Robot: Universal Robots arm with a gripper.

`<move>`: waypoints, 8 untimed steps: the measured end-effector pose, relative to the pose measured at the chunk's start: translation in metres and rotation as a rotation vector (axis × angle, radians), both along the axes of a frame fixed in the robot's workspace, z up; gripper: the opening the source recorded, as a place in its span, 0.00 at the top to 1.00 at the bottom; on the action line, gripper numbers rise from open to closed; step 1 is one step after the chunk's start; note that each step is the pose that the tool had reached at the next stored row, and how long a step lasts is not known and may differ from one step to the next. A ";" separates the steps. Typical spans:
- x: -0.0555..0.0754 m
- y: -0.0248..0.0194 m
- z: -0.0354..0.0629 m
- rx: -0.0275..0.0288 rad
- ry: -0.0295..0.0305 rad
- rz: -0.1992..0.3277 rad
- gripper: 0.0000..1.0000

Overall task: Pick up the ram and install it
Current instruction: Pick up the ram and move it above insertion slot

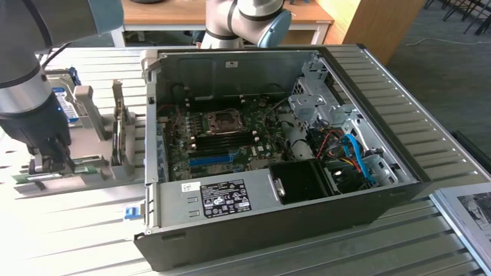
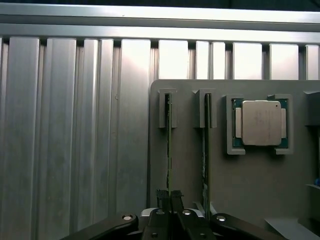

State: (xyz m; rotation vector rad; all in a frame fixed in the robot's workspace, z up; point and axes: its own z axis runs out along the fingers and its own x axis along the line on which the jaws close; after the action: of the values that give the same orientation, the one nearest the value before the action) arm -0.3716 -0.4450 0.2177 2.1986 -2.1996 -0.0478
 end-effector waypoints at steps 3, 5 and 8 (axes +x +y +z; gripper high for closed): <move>0.000 0.0000 0.0034 0.0000 0.0000 0.000 0.88; 0.000 0.0000 0.0057 0.0000 0.0000 0.000 0.88; 0.000 0.0000 0.0106 0.0000 0.0000 0.000 0.88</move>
State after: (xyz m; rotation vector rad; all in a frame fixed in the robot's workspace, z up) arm -0.3716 -0.4449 0.2282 2.1987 -2.1996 -0.0478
